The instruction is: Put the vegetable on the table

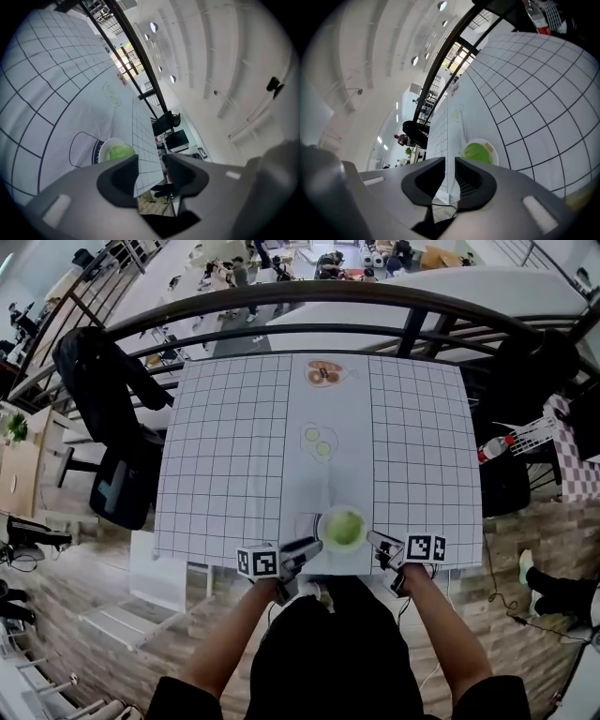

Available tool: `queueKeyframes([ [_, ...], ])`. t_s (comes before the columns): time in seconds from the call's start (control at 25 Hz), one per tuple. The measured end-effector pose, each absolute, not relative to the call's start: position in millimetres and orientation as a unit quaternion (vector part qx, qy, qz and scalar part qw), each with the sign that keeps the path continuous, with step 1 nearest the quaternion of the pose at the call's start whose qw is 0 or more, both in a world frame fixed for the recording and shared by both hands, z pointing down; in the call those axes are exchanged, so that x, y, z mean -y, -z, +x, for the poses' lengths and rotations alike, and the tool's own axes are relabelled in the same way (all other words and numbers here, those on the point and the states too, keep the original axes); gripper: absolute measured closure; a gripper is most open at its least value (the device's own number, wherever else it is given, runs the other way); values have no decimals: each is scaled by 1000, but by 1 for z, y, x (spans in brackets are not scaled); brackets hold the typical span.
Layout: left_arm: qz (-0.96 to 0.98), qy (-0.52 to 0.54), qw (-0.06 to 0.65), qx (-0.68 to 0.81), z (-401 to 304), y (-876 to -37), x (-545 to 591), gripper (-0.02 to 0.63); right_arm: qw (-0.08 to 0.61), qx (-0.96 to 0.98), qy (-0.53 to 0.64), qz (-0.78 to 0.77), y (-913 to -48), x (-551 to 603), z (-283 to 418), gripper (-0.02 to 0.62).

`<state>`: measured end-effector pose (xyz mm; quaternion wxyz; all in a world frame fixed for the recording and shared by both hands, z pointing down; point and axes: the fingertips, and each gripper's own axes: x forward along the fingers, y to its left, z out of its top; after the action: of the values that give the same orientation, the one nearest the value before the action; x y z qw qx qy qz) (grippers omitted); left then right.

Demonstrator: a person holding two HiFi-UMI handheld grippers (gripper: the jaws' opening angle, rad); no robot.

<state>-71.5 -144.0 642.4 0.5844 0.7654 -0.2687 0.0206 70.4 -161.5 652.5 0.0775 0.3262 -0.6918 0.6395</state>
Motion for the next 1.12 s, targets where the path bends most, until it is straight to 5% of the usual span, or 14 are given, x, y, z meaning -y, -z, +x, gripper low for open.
queueKeyframes([
  [0.36, 776, 12, 511, 369, -94, -592, 143, 595, 117, 732, -555, 376, -619, 143, 68, 597],
  [1.12, 856, -28, 253, 449, -106, -448, 62, 595, 84, 828, -273, 483, -466, 51, 14, 597],
])
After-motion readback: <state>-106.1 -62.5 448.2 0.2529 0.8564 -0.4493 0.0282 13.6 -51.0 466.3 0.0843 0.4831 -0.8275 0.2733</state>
